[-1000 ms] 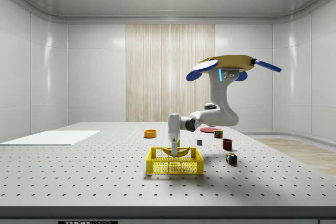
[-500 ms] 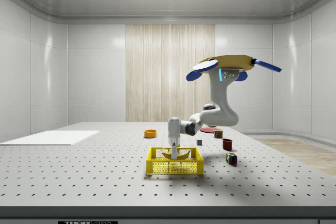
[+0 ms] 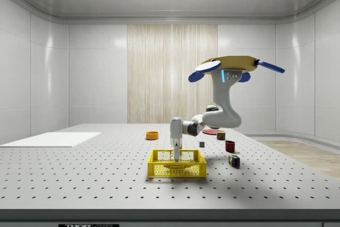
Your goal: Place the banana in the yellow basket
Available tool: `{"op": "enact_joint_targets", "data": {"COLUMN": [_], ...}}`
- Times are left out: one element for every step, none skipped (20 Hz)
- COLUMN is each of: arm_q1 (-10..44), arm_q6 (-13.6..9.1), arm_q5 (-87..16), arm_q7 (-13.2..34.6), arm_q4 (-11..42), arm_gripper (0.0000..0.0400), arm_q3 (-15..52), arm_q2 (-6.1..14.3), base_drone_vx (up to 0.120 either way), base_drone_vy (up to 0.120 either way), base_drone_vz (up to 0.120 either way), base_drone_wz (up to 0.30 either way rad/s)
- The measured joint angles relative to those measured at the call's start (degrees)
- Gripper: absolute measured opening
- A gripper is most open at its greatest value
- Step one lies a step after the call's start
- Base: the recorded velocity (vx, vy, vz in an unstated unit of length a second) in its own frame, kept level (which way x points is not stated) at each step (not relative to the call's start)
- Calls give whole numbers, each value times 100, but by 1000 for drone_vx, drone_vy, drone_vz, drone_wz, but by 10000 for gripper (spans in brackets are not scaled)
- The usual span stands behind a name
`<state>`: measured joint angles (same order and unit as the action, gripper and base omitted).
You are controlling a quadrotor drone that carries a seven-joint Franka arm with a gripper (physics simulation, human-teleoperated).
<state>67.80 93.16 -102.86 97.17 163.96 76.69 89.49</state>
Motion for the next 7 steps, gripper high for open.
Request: {"op": "enact_joint_targets", "data": {"arm_q1": [-8,-14,-19,-22,-25,-27,-28], "arm_q6": [-21,-38,-52,-63,-71,-77,-80], "arm_q5": [59,109,151,186,216,240,254], "arm_q7": [1,1,2,3,4,4,5], "arm_q4": [12,22,30,36,41,45,47], "arm_gripper": [390,392,394,395,396,397,398], "arm_q3": [62,114,158,195,225,250,264], "arm_q2": [-2,-4,-4,-5,-4,-3,-2], "base_drone_vx": [0,0,0,0,0,0,0], "base_drone_vy": [0,0,0,0,0,0,0], "base_drone_vz": [0,0,0,0,0,0,0], "base_drone_wz": [0,0,0,0,0,0,0]}}
